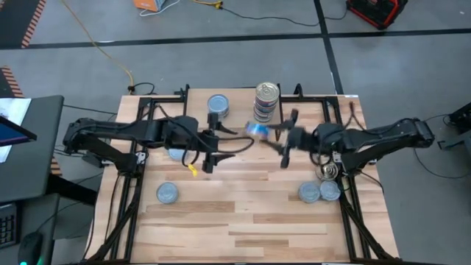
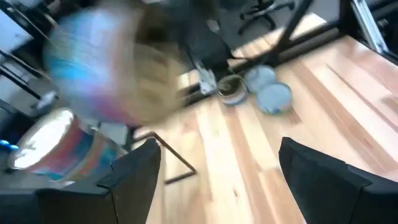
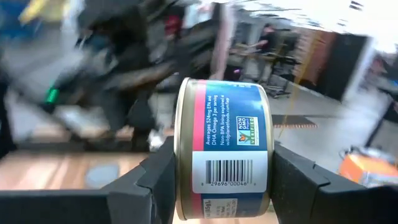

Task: Stack canned seafood by type on shelf
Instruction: Stack the pink and blue tuna can on top of the pink and blue tuna can on the shelf

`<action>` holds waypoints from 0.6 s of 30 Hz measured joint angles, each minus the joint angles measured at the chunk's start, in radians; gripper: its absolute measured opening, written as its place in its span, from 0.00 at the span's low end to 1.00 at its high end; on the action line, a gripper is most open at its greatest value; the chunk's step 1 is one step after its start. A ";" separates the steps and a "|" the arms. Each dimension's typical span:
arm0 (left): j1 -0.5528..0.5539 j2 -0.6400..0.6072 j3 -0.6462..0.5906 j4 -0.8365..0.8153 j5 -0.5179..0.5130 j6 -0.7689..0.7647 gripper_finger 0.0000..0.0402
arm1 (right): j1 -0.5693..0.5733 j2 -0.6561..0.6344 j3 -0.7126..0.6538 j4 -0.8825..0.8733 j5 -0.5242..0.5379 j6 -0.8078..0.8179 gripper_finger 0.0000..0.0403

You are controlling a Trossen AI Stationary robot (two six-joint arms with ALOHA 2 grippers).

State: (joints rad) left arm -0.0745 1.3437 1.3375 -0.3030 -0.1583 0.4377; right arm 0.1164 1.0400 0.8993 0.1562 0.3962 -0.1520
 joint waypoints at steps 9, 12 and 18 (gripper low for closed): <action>-0.091 0.013 -0.306 0.389 -0.188 0.069 0.73 | -0.260 -0.110 0.007 -0.094 -0.126 0.296 0.55; -0.110 0.013 -0.395 0.541 -0.311 0.106 0.72 | -0.367 -0.110 0.043 -0.165 -0.218 0.376 0.56; -0.137 0.013 -0.462 0.697 -0.456 0.176 0.72 | -0.572 -0.042 0.159 -0.244 -0.454 0.515 0.56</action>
State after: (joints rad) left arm -0.2119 1.3563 0.8753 0.3938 -0.6147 0.6136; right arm -0.4553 0.9977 1.0586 -0.0881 -0.0579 0.3628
